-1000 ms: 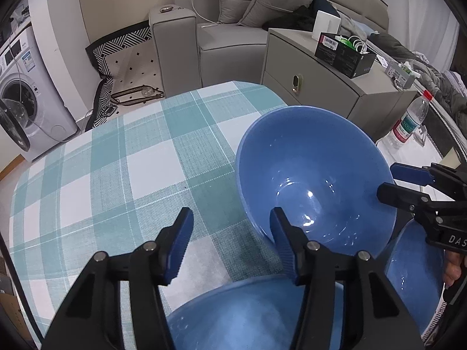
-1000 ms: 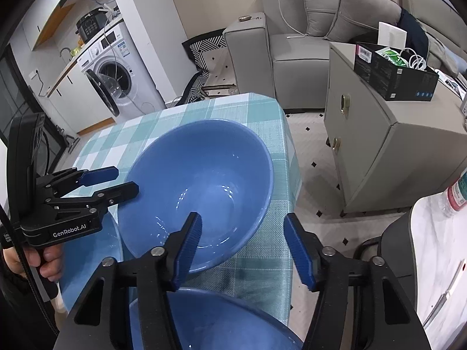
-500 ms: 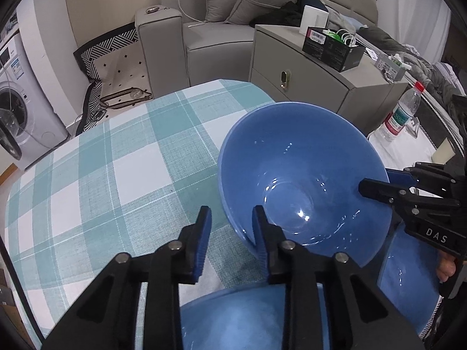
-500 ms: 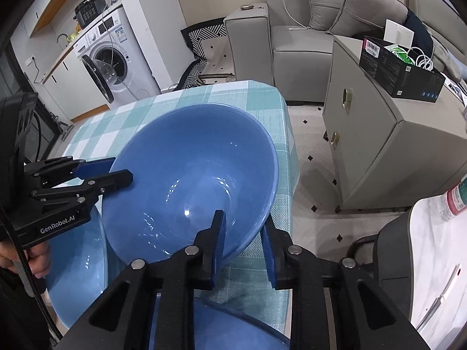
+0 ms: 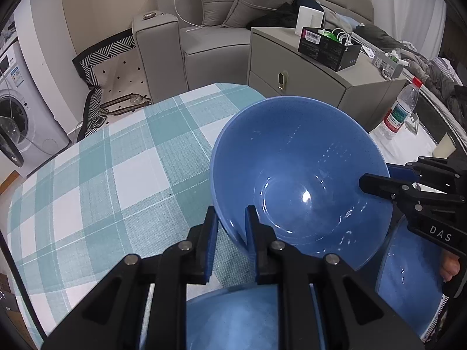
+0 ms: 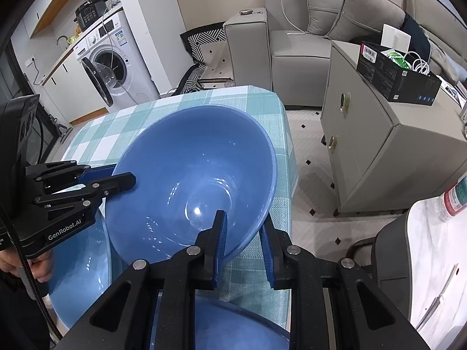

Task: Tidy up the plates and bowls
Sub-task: 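Lift the blue bowl off the table with both tools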

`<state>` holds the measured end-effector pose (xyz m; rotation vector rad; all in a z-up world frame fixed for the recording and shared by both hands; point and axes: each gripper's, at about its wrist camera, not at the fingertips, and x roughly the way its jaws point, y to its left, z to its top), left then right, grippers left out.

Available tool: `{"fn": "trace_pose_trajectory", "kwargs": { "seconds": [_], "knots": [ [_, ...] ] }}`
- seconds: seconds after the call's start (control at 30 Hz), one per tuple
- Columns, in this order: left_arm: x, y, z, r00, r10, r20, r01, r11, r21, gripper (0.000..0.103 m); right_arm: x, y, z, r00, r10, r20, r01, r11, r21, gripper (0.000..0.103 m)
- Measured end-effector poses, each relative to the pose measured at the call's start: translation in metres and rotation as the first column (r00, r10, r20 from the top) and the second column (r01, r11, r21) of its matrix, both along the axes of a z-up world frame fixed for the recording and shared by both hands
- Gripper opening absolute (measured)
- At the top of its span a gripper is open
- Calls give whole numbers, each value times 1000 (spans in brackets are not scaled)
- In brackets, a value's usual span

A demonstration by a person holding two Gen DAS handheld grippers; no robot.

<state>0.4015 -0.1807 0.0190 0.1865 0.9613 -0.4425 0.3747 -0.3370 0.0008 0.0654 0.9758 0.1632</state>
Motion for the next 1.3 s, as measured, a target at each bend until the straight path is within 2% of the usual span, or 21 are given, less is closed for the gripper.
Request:
{"fn": "trace_pose_trajectory", "kwargs": {
  "seconds": [0.63, 1.3],
  "knots": [
    [-9, 12, 27, 997, 27, 70, -23, 998, -54, 17, -13, 8, 23, 997, 1, 74, 0, 1000, -13, 23],
    [-50, 19, 72, 984, 42, 172, -30, 997, -70, 17, -57, 10, 66, 984, 15, 178, -14, 1000, -3, 23]
  ]
}}
